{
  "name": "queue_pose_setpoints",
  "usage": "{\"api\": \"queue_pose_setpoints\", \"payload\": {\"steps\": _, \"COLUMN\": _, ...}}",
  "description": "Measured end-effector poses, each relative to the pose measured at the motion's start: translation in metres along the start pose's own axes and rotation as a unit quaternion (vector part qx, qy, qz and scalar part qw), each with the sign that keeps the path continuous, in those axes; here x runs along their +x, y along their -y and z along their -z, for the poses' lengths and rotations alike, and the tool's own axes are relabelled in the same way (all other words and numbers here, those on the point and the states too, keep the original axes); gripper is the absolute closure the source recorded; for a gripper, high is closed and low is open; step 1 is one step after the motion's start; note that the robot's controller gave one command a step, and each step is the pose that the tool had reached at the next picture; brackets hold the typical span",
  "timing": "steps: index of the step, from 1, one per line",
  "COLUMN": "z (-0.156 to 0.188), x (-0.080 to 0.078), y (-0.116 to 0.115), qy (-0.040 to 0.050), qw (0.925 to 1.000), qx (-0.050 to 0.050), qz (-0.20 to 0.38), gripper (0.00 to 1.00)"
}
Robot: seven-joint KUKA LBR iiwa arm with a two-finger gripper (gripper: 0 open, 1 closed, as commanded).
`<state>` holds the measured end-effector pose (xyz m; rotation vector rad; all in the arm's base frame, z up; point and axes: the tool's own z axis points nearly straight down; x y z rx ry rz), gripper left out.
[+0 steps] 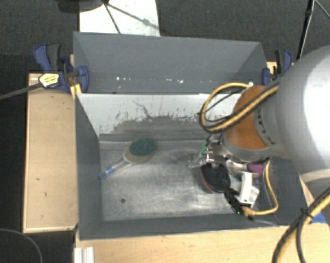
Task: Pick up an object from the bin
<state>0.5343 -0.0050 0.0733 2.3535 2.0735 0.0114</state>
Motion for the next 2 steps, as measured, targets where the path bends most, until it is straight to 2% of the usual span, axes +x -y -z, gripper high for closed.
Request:
{"api": "queue_pose_setpoints", "payload": {"steps": 1, "z": 0.001, "x": 0.0, "y": -0.002, "qy": 0.0003, "qw": 1.0, "qx": -0.002, "qz": -0.001, "gripper": 1.0}}
{"api": "queue_pose_setpoints", "payload": {"steps": 2, "z": 0.143, "x": -0.026, "y": 0.028, "qy": 0.0008, "qw": 0.9833, "qx": 0.003, "qz": 0.182, "gripper": 1.0}}
